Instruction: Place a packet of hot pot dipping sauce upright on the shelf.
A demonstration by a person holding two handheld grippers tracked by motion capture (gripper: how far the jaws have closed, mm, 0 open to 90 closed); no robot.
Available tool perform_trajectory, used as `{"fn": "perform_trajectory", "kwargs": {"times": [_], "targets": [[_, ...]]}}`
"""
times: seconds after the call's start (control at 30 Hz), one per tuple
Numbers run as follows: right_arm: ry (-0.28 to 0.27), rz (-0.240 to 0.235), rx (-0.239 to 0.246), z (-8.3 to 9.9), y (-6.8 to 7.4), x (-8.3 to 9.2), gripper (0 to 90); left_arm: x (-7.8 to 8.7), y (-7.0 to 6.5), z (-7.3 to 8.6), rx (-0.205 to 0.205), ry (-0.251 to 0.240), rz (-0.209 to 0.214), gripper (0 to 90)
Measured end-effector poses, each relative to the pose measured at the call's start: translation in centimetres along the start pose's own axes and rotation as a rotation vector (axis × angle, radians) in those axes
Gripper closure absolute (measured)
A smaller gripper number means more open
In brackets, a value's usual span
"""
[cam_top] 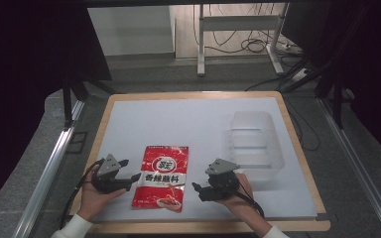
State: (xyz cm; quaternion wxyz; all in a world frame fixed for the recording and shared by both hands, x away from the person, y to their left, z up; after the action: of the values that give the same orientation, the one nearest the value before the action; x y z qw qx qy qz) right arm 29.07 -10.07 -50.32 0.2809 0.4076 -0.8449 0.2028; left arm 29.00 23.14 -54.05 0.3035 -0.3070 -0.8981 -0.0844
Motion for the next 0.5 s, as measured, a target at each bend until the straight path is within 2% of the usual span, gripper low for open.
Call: {"fn": "perform_trajectory", "kwargs": {"times": [0.27, 0.5], "targets": [[0.020, -0.011, 0.003, -0.11, -0.66, -0.08, 18.1, -0.28, 0.04, 0.33, -0.002, 0.018, 0.020, 29.2], [0.017, -0.014, 0.008, -0.04, -0.49, 0.17, 18.3, -0.12, 0.36, -0.01, 0.012, -0.001, 0.015, 29.3]]}}
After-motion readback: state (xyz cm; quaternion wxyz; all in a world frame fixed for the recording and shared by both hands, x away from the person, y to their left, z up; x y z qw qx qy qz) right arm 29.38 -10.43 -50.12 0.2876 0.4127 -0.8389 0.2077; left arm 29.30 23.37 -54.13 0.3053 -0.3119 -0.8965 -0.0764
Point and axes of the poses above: each handheld gripper's, and its own axes: x roughly backward along the jaws, z roughly out of its underside, y roughly to its left, the point moved 3 cm from there along -x, roughly forward along the jaws, and after that the axes turned 4 degrees about x, right-handed, at the moved point
